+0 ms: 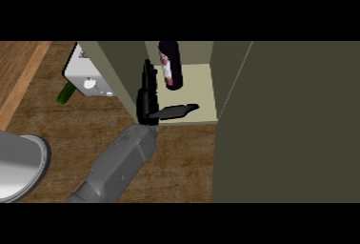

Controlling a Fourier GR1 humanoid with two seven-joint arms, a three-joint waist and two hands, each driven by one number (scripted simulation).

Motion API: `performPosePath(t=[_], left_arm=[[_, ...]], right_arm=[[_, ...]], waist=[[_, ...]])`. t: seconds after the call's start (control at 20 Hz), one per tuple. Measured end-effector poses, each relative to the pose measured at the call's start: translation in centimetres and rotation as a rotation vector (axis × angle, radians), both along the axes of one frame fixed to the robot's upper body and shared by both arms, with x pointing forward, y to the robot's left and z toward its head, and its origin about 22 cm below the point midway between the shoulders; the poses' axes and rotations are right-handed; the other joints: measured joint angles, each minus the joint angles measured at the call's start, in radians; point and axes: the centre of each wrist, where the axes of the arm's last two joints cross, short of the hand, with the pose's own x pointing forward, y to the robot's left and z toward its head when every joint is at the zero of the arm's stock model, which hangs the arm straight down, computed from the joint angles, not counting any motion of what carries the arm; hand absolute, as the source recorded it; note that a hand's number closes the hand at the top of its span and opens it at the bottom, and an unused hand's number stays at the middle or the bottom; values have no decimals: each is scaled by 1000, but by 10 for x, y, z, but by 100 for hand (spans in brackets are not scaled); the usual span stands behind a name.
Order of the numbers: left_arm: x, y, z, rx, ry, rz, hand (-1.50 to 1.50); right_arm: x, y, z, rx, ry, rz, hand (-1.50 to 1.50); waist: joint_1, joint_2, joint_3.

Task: Pick up the wine, place it into the cabinet and close the cabinet

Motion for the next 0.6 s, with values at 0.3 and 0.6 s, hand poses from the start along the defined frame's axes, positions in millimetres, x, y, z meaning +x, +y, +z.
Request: performPosePath(t=[0.3, 0.6], left_arm=[[-42, -27, -2, 0, 2, -28, -150], [-84, -42, 6, -2, -19, -55, -150]], right_arm=[[-1, -5, 2, -17, 3, -31, -150], [-3, -9, -1, -19, 4, -53, -150]], waist=[[23, -2, 0], [36, -2, 1]])
